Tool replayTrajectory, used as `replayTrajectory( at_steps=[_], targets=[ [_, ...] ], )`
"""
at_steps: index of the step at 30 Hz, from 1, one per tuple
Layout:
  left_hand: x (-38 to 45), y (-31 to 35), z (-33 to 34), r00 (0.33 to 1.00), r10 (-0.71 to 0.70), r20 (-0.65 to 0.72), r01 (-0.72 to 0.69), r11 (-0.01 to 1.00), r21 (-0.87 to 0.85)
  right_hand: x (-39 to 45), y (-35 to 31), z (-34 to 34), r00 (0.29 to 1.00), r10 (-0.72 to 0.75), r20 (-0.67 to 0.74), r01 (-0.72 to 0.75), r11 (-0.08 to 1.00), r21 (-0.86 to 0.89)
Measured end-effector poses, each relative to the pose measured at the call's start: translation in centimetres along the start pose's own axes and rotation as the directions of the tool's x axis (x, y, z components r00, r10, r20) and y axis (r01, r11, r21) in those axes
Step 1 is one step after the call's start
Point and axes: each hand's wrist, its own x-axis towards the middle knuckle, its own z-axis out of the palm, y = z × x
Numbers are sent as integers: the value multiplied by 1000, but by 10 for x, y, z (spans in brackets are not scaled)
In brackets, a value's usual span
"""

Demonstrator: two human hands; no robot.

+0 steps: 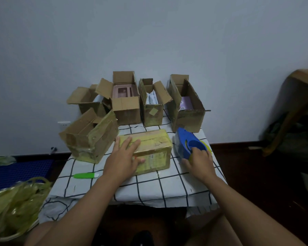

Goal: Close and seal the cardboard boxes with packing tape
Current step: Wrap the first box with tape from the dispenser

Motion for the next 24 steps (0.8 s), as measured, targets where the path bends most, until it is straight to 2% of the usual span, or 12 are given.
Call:
replayTrajectory(
  at_steps=[2,4,7,10,14,17,19,21,22,24],
  targets=[
    [1,1,-2,1000,30,1,-30,1000,2,-1,5,-13,997,1,-72,9,990,143],
    [2,4,-1,998,68,7,-68,998,-16,-2,6,-33,996,30,-82,-1,945,328],
    [3,7,4,995,99,6,-99,994,-36,-7,-5,-66,997,17,-76,30,813,581],
    [5,7,3,990,125,-66,-125,992,3,-9,-26,-96,998,-26,-60,62,675,735],
    [4,9,-7,992,117,-52,-119,993,-27,0,-50,-110,995,-96,-21,69,529,846],
    [2,11,-15,996,65,-65,-76,978,-195,9,-62,-108,989,-147,27,42,451,892],
    [3,13,-22,997,15,-78,-39,950,-310,13,-68,-105,981,-186,57,31,437,899],
    [4,17,-30,987,-37,-158,-29,918,-395,16,-72,-104,975,-212,74,26,436,899],
    [4,20,-36,968,-61,-244,-53,898,-436,17,-74,-104,971,-226,82,25,435,900],
    [7,32,-50,896,-61,-440,-167,872,-460,19,-76,-106,962,-253,102,21,440,898]
  ],
)
